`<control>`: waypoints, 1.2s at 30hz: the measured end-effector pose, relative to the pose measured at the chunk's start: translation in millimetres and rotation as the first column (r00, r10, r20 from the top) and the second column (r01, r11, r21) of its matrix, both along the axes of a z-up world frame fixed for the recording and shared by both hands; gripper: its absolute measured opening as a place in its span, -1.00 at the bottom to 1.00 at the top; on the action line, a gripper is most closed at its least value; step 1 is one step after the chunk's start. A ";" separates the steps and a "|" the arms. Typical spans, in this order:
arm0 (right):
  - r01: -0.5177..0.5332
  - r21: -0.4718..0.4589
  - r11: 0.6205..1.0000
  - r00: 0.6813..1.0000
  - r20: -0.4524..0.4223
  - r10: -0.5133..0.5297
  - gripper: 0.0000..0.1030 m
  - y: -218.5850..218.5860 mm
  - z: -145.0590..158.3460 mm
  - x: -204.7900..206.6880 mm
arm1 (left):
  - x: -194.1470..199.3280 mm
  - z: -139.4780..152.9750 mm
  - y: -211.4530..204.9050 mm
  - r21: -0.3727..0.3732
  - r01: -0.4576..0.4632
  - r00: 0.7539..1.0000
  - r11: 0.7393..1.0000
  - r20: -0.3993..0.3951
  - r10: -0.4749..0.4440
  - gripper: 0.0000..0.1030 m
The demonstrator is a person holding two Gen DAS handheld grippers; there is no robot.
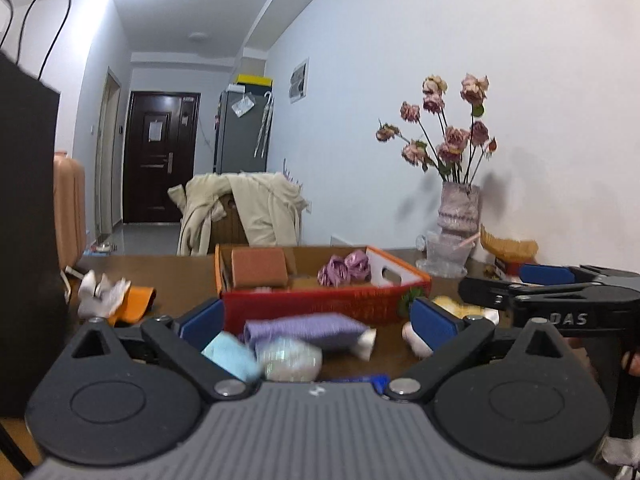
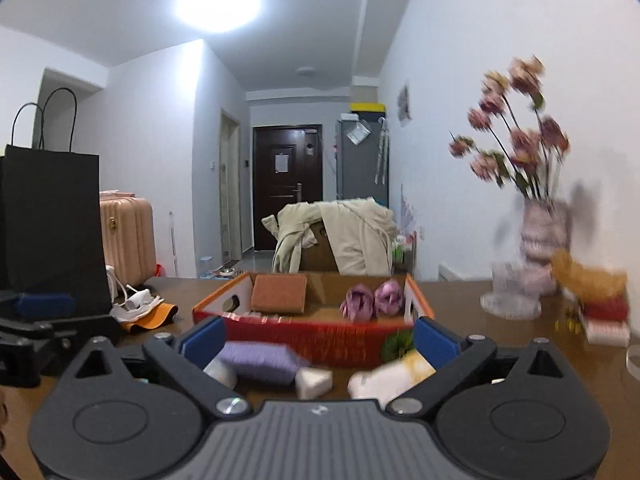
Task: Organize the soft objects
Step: 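Reach the left tool to the purple pouch and grasp it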
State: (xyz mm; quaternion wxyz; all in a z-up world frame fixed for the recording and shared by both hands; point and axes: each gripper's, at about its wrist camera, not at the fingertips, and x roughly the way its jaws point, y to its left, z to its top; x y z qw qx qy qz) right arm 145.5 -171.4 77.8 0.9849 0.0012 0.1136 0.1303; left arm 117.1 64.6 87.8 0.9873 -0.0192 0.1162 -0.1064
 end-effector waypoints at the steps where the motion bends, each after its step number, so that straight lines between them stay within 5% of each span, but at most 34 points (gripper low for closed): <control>1: -0.005 0.003 1.000 1.000 -0.011 0.005 0.98 -0.2 -6.3 -6.5 | -2.6 -4.0 0.6 0.005 -0.002 1.000 1.000 -0.010 0.002 0.97; 6: -0.016 -0.095 0.995 0.999 -0.040 0.013 0.99 5.1 -25.5 -22.3 | -8.8 -14.9 6.7 0.012 -0.019 0.999 1.000 -0.042 0.020 0.97; 29: -0.023 -0.050 0.998 0.995 -0.100 0.018 0.98 13.4 -31.0 24.9 | 44.2 -24.8 15.9 0.005 -0.048 0.993 0.999 -0.110 0.049 0.98; 36: -0.074 -0.001 0.997 0.985 -0.153 0.073 0.77 26.7 -23.6 61.3 | 93.5 -20.5 35.4 -0.026 -0.046 0.984 0.999 -0.175 0.041 0.81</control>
